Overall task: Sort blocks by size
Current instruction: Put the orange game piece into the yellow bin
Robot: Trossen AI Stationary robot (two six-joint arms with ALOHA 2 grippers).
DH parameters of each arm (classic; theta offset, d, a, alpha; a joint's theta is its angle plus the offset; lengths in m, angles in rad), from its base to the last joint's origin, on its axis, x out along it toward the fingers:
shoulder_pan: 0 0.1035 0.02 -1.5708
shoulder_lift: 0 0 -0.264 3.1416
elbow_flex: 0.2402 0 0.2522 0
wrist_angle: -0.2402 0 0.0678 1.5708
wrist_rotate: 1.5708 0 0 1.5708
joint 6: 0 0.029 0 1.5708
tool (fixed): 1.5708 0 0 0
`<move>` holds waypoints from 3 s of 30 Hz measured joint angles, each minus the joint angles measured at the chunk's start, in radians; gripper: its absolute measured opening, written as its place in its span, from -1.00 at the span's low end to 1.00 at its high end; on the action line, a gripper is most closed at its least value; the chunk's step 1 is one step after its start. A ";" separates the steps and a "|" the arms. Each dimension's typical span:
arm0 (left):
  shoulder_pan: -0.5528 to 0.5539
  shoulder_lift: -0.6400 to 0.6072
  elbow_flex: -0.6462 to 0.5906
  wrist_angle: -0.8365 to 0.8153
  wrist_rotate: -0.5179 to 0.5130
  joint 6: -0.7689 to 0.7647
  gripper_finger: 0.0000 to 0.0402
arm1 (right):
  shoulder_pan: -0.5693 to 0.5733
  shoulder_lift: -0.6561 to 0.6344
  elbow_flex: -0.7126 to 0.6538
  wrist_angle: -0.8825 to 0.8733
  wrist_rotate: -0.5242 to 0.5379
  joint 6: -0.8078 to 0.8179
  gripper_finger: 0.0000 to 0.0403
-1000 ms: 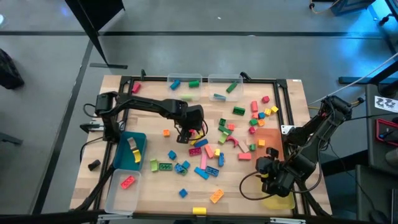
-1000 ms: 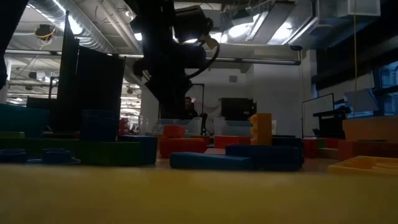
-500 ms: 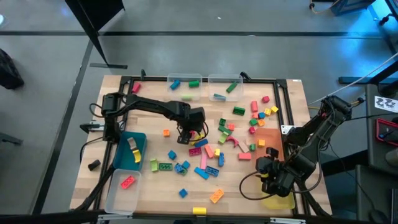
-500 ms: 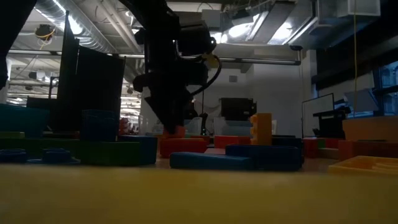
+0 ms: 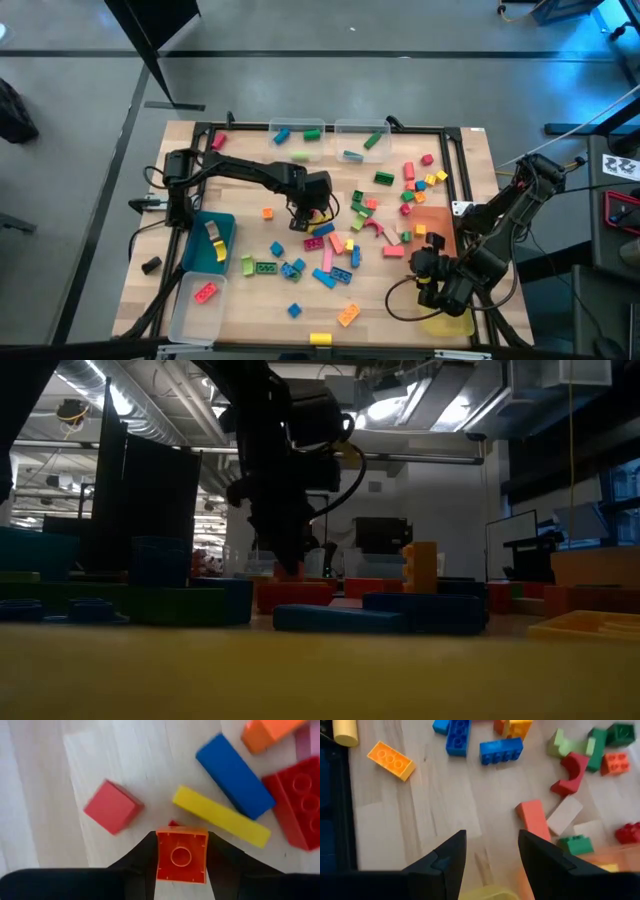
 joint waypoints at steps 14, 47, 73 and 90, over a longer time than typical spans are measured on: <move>-0.003 -0.005 0.114 0.298 -0.002 -0.032 -0.36 | -0.114 0.000 0.000 -0.001 0.304 0.246 -0.10; -0.067 -0.005 0.123 0.751 -0.273 -0.054 -0.35 | -0.454 -0.546 -0.411 0.491 0.505 0.082 -0.10; -0.170 -0.003 0.121 0.716 -0.288 0.033 -0.35 | -0.642 -0.320 -0.412 0.891 0.077 -0.044 -0.10; -0.178 -0.003 0.124 0.648 -0.281 0.023 -0.01 | -0.642 -0.306 -0.412 0.857 0.039 -0.073 -0.49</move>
